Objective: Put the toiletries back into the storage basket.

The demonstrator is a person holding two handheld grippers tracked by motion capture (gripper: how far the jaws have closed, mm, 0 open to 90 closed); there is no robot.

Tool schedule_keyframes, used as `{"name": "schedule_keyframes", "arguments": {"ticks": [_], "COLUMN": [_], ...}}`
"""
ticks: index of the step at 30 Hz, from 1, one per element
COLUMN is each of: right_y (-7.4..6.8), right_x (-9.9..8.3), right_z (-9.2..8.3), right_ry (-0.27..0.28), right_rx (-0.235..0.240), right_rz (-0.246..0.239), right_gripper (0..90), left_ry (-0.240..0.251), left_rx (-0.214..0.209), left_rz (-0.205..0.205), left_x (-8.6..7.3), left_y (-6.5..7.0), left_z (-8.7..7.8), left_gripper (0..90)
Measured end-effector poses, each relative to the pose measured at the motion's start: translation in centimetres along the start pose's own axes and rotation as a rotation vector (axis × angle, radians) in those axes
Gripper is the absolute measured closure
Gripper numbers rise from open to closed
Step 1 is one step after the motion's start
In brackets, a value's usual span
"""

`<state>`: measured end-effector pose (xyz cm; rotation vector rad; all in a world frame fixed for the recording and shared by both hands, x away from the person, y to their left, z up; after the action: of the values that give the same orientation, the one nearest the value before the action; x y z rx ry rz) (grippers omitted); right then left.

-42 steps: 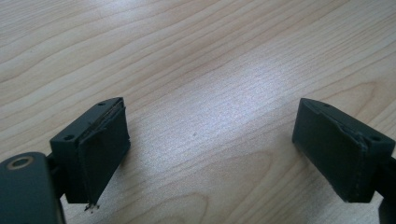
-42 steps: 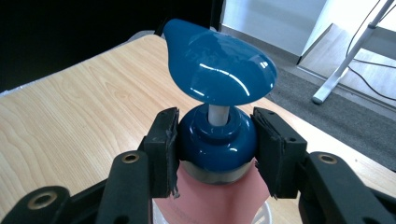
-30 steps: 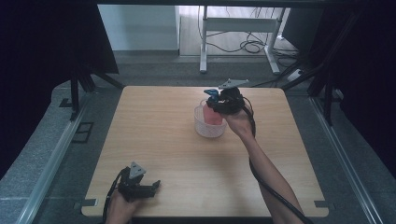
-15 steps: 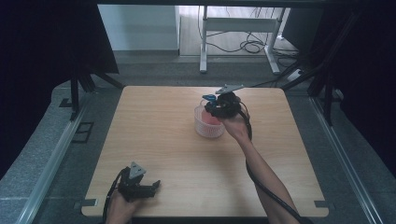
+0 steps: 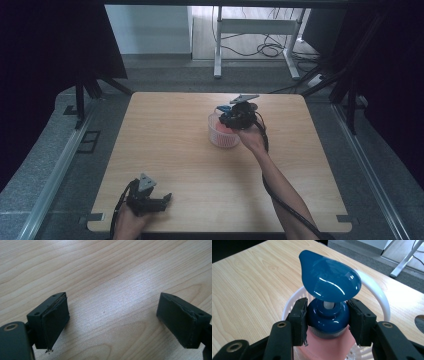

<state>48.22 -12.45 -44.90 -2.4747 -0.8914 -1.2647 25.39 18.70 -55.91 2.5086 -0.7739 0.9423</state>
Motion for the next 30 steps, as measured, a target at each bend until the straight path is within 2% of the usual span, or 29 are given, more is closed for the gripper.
{"name": "schedule_keyframes", "arguments": {"ticks": [3, 6, 11, 16, 25, 30], "right_y": [0.5, 0.6, 0.3, 0.3, 0.4, 0.3], "right_x": [-0.2, -0.3, -0.2, -0.1, -0.1, -0.2], "right_z": [0.0, 0.0, -0.1, -0.3, -1.1, -1.7], "right_ry": [0.0, -0.001, -0.006, 0.0, 0.013, 0.034], "right_rx": [0.01, 0.019, 0.026, 0.013, 0.026, 0.032], "right_rz": [0.038, 0.046, 0.02, -0.005, -0.028, -0.058], "right_gripper": [51.7, 50.9, 48.2, 44.3, 27.9, 19.3], "left_ry": [0.001, -0.001, -0.001, 0.0, -0.002, -0.003], "left_rx": [0.0, -0.001, -0.001, -0.001, -0.001, 0.0], "left_rz": [0.0, 0.001, 0.002, 0.002, 0.002, 0.002], "left_x": [0.0, 0.0, 0.0, 0.0, 0.0, 0.0], "left_y": [0.0, 0.0, 0.0, 0.0, 0.0, 0.0], "left_z": [0.0, 0.0, 0.0, 0.0, 0.0, 0.0], "left_gripper": [10.5, 10.5, 10.4, 10.5, 10.5, 10.4]}}
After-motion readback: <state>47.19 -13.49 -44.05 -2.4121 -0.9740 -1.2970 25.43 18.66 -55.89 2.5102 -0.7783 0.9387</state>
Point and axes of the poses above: each handheld gripper's, and its own axes: z roughly forward along the jaws, x roughly out of its top, y roughly to its right, the point moved 2 cm from there along z, roughly forward along the jaws, and after that the axes turned 8 degrees about -x, right-handed, at the moved point
